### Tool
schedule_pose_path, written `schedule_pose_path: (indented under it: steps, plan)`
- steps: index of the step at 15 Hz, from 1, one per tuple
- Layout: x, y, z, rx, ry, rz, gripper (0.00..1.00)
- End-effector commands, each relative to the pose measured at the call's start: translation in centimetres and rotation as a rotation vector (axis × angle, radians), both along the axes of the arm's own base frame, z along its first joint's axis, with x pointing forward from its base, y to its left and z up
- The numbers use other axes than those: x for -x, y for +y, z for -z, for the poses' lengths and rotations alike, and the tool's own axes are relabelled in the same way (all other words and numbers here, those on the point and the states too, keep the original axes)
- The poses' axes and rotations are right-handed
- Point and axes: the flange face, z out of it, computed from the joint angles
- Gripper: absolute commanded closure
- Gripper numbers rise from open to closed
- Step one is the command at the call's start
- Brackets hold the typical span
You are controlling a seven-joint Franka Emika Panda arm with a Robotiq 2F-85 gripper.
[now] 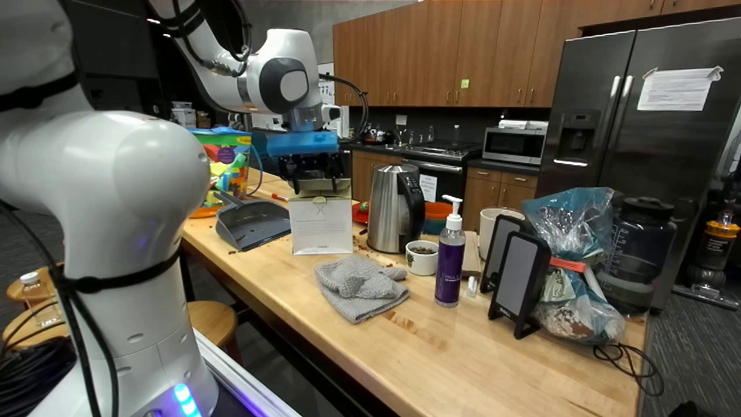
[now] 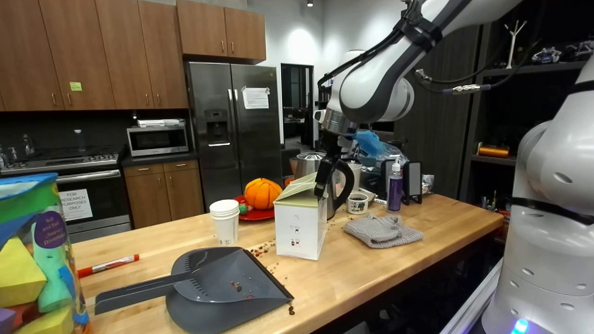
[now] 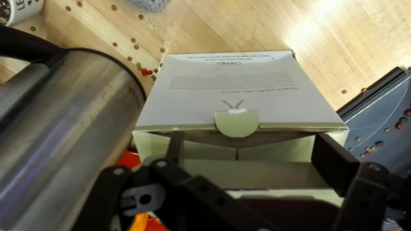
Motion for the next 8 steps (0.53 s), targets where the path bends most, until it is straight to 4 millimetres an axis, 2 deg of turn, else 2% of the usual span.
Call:
schedule_pose_path:
  steps: [1,8]
  plan:
    - [0.3,0.4,-1.1,-0.017,-0.047,-0.009,0.00]
    - [0.4,1.4,-3.0,-0.037,-0.124,-0.028,0.00]
